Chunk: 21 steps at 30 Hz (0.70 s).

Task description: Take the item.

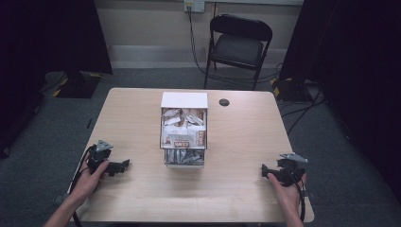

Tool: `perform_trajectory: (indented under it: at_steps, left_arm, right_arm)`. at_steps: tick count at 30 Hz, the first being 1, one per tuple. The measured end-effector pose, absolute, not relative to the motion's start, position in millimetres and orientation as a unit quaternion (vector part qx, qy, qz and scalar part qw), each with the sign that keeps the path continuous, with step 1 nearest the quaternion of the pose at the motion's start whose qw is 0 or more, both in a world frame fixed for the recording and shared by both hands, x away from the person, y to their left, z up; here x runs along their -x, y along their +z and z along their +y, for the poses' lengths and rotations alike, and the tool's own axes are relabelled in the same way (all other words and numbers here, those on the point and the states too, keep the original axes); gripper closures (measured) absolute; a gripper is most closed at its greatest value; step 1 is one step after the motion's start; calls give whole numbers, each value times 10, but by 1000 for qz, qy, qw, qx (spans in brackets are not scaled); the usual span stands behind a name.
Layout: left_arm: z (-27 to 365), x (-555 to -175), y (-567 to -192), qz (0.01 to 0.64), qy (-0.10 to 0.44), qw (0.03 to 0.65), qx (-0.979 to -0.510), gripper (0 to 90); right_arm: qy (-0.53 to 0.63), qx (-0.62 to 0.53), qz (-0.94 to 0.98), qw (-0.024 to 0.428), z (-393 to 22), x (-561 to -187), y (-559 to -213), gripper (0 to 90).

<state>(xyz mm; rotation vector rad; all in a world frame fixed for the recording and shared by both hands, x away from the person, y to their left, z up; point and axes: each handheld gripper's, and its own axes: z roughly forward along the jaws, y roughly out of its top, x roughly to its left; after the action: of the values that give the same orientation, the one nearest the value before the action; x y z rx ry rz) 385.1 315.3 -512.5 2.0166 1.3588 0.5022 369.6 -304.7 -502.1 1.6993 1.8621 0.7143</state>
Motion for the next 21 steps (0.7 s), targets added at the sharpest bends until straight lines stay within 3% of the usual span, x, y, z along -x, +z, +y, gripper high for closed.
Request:
perform_trajectory:
  at_steps: [15,19,21]
  left_arm:
    - [3154,-3849,-5125,517,193,324,-769,0]
    - [3153,-3849,-5125,517,192,324,-769,0]
    - [3154,-3849,-5125,517,193,323,-769,0]
  right_arm:
    - [262,-627,687,258,-3038,-3683,-5012,6]
    - [271,-618,693,254,-3027,-3662,-4982,148]
    - [278,-616,693,250,-3027,-3656,-4967,135]
